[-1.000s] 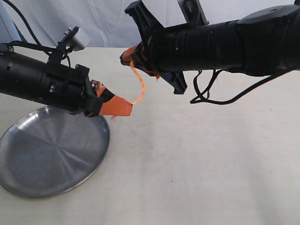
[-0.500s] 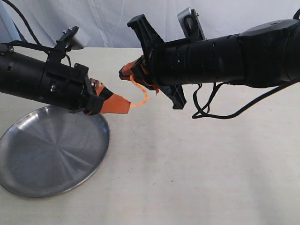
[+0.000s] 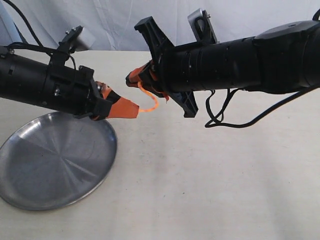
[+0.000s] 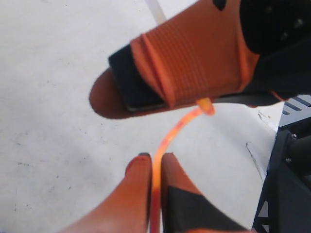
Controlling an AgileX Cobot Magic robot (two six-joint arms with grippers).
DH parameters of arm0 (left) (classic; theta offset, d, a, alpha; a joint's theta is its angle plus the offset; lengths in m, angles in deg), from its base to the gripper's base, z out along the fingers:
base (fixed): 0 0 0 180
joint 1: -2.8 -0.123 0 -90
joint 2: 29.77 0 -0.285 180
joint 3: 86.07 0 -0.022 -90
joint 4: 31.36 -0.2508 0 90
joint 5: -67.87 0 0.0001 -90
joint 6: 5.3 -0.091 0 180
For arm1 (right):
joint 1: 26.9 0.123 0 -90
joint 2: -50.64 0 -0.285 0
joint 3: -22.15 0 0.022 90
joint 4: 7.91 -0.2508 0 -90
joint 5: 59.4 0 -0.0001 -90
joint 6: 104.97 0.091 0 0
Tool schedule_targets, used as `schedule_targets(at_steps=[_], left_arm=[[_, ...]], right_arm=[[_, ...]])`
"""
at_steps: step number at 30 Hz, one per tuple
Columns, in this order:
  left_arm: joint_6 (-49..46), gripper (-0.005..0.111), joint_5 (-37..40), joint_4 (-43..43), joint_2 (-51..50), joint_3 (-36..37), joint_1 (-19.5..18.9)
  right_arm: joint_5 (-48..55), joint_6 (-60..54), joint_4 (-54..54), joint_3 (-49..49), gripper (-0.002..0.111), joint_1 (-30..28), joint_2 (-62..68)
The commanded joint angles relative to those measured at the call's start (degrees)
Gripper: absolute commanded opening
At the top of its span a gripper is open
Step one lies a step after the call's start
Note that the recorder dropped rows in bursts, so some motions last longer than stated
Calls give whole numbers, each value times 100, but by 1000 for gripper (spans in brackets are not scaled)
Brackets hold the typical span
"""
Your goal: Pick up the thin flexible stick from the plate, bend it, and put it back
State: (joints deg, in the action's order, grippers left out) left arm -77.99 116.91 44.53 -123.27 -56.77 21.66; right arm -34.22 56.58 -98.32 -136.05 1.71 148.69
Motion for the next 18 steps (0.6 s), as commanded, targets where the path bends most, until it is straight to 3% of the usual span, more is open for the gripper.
schedule_targets(at_steps=[1, 18], left_arm=[[10, 0, -153, 555, 38, -71, 9], [10, 0, -153, 544, 38, -71, 9]], right_arm=[[238, -102, 151, 101, 0, 71, 23], [140, -152, 289, 101, 0, 71, 23]])
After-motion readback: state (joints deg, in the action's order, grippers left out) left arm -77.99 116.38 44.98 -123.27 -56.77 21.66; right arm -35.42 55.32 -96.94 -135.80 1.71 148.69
